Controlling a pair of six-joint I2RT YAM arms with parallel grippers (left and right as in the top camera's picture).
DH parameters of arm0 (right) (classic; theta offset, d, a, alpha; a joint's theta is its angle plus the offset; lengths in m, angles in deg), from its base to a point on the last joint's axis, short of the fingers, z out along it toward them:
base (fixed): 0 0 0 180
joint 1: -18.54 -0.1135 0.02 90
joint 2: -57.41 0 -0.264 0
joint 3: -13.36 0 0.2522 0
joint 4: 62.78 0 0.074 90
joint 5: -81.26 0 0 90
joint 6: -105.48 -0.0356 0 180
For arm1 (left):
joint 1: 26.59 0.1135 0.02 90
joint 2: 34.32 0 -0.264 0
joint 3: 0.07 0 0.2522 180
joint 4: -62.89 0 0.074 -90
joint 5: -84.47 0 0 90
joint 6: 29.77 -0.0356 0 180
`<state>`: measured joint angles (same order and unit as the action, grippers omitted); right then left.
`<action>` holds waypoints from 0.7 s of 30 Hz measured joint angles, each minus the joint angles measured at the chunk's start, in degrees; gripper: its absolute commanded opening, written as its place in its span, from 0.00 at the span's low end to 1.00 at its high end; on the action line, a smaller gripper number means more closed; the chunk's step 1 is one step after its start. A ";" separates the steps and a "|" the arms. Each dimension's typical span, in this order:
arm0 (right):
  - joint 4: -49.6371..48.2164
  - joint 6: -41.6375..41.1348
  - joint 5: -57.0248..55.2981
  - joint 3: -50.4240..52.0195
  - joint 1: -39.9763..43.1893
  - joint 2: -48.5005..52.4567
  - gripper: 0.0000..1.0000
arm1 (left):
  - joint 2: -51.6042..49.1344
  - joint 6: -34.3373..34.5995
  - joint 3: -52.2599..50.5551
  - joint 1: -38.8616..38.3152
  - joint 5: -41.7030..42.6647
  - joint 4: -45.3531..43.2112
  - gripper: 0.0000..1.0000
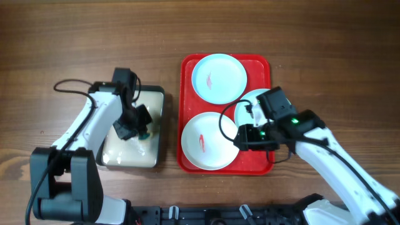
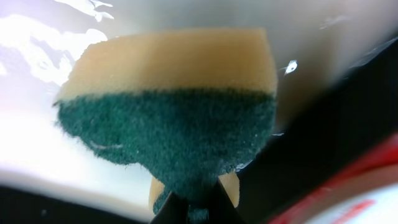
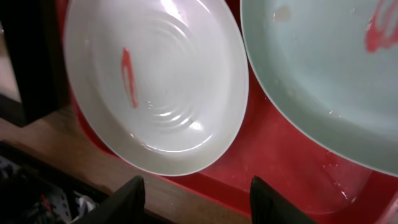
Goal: Clean dirty plates on tray and stack at the side
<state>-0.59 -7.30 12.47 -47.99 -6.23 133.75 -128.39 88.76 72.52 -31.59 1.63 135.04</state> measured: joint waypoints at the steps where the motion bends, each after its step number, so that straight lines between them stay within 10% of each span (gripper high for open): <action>1: -1.05 -0.07 -0.31 0.20 -0.44 2.60 0.49 | 0.48 -0.48 1.68 0.00 0.00 0.87 0.04; 10: -12.81 -2.43 -2.82 0.74 -1.01 18.32 0.04 | 11.43 -2.69 3.87 -0.39 0.07 3.39 0.04; 21: -18.78 -13.31 -6.36 0.72 -1.25 18.82 0.04 | 13.16 -4.48 3.93 -12.31 0.90 -1.77 0.04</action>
<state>-19.37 -20.61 6.11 -47.27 -7.48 152.57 -115.23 84.28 76.45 -43.89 2.53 133.27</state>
